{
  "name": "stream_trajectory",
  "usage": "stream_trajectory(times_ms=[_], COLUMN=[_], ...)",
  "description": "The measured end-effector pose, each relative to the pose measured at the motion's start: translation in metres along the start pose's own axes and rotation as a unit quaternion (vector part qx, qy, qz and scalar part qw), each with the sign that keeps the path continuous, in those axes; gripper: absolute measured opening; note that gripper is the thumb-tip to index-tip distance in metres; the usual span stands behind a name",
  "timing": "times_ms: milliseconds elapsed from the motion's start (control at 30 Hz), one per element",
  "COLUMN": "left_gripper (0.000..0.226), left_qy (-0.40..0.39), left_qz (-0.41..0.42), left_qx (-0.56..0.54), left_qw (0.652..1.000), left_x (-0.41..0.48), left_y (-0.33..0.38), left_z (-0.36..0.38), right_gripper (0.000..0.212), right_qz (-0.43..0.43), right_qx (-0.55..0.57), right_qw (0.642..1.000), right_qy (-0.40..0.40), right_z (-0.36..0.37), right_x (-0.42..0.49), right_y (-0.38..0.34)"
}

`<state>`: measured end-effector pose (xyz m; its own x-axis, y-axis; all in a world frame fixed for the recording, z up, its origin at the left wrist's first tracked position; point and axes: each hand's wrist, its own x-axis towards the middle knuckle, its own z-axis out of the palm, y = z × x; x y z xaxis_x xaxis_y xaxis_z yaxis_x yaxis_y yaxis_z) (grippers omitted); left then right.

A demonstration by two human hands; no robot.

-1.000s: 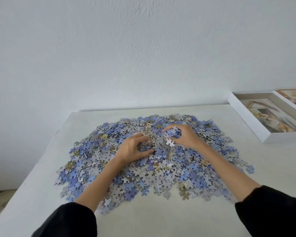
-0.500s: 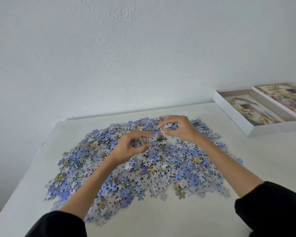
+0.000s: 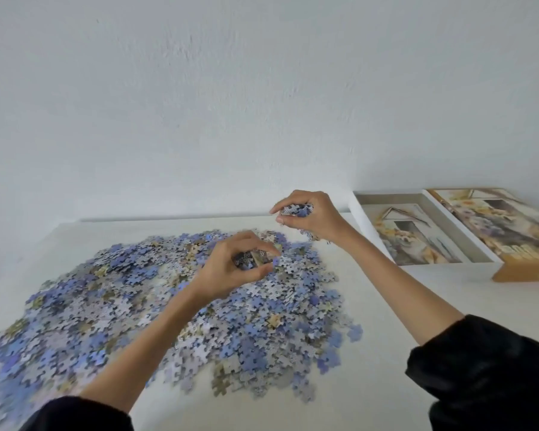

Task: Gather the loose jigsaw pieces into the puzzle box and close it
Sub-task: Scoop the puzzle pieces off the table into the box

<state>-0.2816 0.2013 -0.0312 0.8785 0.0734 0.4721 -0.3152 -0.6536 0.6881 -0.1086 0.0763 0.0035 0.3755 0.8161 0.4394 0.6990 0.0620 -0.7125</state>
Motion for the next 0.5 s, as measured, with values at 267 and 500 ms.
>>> stream_trajectory(times_ms=[267, 500], left_gripper=[0.019, 0.019], left_qy=[-0.013, -0.048], left_qz=[0.028, 0.053], left_qx=[-0.012, -0.04], left_qw=[0.999, 0.997], left_x=[0.087, 0.168], left_y=[0.037, 0.047], left_z=[0.082, 0.168], right_gripper=[0.015, 0.016], right_qz=[0.019, 0.045], right_qx=[-0.021, -0.054], right_qw=[0.999, 0.994], right_qy=[0.042, 0.079], right_z=[-0.12, -0.198], right_x=[-0.014, -0.029], right_y=[0.042, 0.103])
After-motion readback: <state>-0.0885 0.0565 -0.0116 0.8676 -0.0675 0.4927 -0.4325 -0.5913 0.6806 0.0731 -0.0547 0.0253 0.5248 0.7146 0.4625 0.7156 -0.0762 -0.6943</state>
